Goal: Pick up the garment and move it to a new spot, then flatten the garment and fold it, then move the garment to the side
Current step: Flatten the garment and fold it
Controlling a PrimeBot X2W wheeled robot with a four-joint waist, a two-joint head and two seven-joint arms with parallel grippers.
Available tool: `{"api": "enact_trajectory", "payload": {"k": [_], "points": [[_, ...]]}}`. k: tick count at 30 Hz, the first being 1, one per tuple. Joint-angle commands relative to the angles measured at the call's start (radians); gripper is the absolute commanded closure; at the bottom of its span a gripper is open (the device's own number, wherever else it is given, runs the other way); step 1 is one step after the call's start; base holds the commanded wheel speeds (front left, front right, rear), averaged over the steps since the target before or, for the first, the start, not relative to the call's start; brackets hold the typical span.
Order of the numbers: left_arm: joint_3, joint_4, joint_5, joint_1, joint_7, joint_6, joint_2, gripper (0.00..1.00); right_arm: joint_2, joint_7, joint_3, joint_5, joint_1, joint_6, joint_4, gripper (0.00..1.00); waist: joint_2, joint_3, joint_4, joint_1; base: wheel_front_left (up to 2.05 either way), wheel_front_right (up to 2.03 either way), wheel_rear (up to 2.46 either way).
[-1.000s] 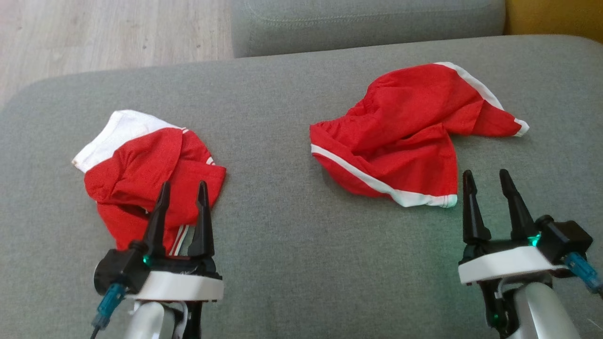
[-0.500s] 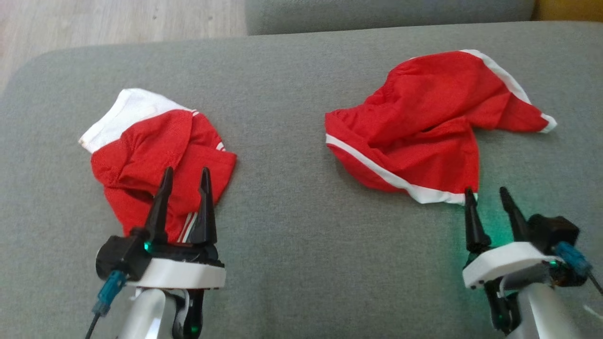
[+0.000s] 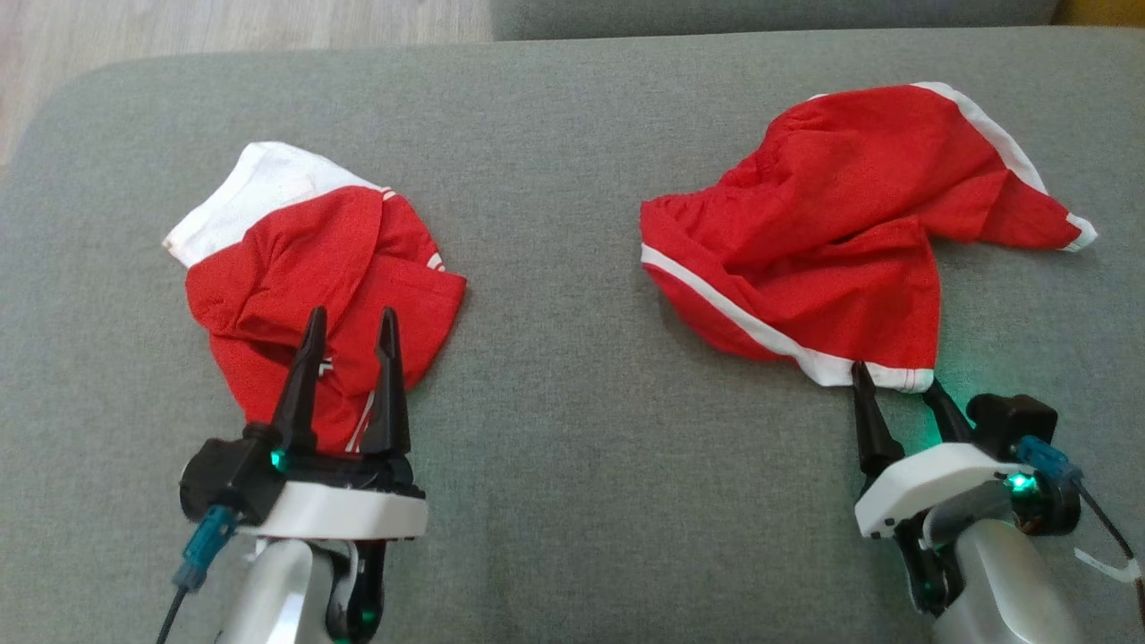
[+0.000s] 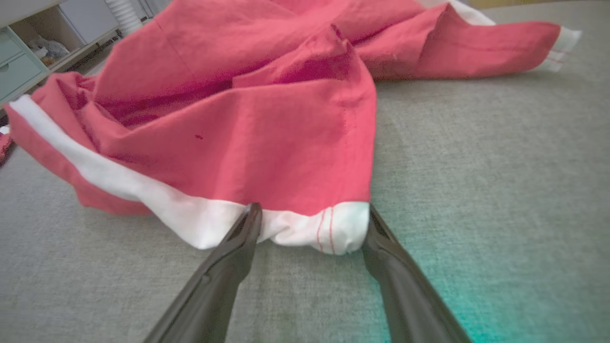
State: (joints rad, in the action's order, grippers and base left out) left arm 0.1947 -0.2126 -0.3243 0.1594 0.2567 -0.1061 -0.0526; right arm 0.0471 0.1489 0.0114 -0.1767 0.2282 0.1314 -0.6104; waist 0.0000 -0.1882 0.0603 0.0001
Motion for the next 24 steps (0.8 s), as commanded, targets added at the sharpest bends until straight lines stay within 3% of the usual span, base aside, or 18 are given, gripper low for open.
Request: {"api": "enact_trajectory", "payload": {"k": [1, 3, 4, 13, 24], "points": [[-0.033, 0.033, 0.006, 0.04, 0.005, -0.007, -0.006, 0.0, 0.003, 0.001, -0.029, -0.01, 0.038, -0.001, 0.003, 0.0, 0.0, -0.003, 0.001, -0.0001, 0.0, 0.0, 0.0], [-0.032, 0.033, 0.01, 0.042, 0.005, -0.007, -0.007, 0.0, 0.003, -0.001, -0.033, -0.009, 0.044, -0.001, -0.01, 0.0, 0.0, -0.005, 0.001, -0.0001, 0.0, 0.0, 0.0], [-0.028, 0.031, 0.016, 0.047, 0.005, -0.008, -0.008, 0.0, 0.003, 0.007, -0.038, -0.007, 0.054, -0.001, -0.029, 1.0, 0.0, -0.006, 0.001, -0.0001, 0.0, 0.0, 0.0], [-0.038, 0.03, 0.019, 0.043, 0.005, -0.006, -0.007, 0.0, 0.003, 0.028, 0.074, 0.085, 0.062, -0.001, -0.032, 1.0, 0.0, 0.02, -0.033, -0.0001, 0.0, 0.0, 0.0], [-0.025, 0.037, 0.02, 0.044, 0.005, -0.008, -0.004, 0.0, 0.003, -0.081, 0.305, 0.208, -0.007, -0.001, 0.105, 1.0, 0.0, 0.036, -0.077, -0.0001, 0.0, 0.0, 0.0]]}}
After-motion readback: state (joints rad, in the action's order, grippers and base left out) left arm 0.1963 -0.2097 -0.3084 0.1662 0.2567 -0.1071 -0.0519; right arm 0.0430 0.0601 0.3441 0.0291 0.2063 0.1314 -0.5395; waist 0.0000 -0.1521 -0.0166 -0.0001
